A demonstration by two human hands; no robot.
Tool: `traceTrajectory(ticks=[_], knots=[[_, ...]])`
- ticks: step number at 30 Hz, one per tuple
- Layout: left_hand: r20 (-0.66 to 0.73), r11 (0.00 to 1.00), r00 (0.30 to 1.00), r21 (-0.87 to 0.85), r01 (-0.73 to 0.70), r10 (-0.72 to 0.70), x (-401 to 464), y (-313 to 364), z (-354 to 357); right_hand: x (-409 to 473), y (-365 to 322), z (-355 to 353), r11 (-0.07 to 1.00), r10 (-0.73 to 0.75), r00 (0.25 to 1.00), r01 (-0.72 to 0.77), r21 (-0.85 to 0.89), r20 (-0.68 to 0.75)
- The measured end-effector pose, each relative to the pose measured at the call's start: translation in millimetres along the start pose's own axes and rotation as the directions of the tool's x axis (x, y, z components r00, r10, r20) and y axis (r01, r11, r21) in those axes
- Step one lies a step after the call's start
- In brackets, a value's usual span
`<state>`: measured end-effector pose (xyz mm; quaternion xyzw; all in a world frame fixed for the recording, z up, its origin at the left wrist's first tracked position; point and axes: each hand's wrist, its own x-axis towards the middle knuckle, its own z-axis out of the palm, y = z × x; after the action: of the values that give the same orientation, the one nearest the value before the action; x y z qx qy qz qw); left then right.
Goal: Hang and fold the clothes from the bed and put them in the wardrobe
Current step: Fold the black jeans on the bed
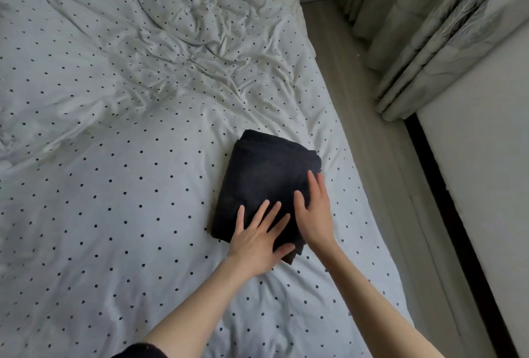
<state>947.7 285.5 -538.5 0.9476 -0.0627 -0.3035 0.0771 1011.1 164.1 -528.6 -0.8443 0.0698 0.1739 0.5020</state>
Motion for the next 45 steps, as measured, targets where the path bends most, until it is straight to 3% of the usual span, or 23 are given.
traceTrajectory(ticks=[2,6,11,16,18,20,23,25,27,29,31,33,37,41,43,45], knots=[[-0.084,1.0,0.996,0.02,0.011,-0.009,-3,-14,4,-2,2,13,0.988,-0.076,0.995,0.083,-0.129,0.057],[-0.158,0.998,0.986,-0.006,0.055,-0.055,-10,-58,5,3,18,39,0.908,-0.09,0.982,0.149,-0.391,0.167],[-0.129,0.979,0.972,0.09,-0.185,0.195,-5,-88,4,28,51,45,0.806,-0.065,0.967,0.197,-0.559,0.247],[-0.172,0.962,0.949,0.117,-0.248,0.266,-3,-103,6,34,73,57,0.709,-0.06,0.968,0.214,-0.672,0.244],[-0.218,0.926,0.912,0.233,-0.297,0.347,1,-114,-2,35,77,60,0.698,-0.048,0.97,0.203,-0.686,0.238],[-0.167,0.861,0.883,0.36,-0.359,0.438,10,-134,-12,35,77,59,0.699,-0.039,0.971,0.196,-0.688,0.238],[0.042,0.745,0.891,0.532,-0.403,0.452,33,-154,-33,31,67,56,0.704,-0.024,0.973,0.181,-0.687,0.231],[0.085,0.677,0.882,0.607,-0.415,0.464,47,-154,-41,21,54,59,0.723,0.0,0.983,0.125,-0.68,0.181],[0.082,0.612,0.853,0.661,-0.434,0.516,63,-147,-45,5,39,70,0.76,0.049,0.994,0.025,-0.649,0.095],[0.044,0.512,0.776,0.727,-0.457,0.629,80,-140,-51,-17,26,85,0.777,0.08,0.996,-0.035,-0.628,0.043],[0.028,0.367,0.662,0.815,-0.449,0.749,96,-134,-60,-34,19,96,0.761,0.07,0.997,-0.042,-0.648,0.018],[0.033,0.287,0.563,0.835,-0.47,0.826,107,-133,-67,-38,18,97,0.742,0.067,0.998,-0.046,-0.668,0.005],[-0.066,0.309,0.484,0.841,-0.443,0.873,108,-127,-69,-26,15,79,0.784,0.097,0.994,-0.049,-0.619,0.043],[-0.06,0.371,0.559,0.806,-0.461,0.827,81,-98,-71,-42,-5,55,0.851,-0.009,0.994,-0.048,-0.523,-0.105],[-0.035,0.432,0.644,0.769,-0.471,0.764,60,-80,-71,-63,-14,48,0.846,-0.032,0.988,-0.054,-0.53,-0.151],[0.01,0.564,0.754,0.658,-0.499,0.657,46,-68,-61,-82,-14,50,0.813,0.006,0.995,-0.065,-0.578,-0.103]])
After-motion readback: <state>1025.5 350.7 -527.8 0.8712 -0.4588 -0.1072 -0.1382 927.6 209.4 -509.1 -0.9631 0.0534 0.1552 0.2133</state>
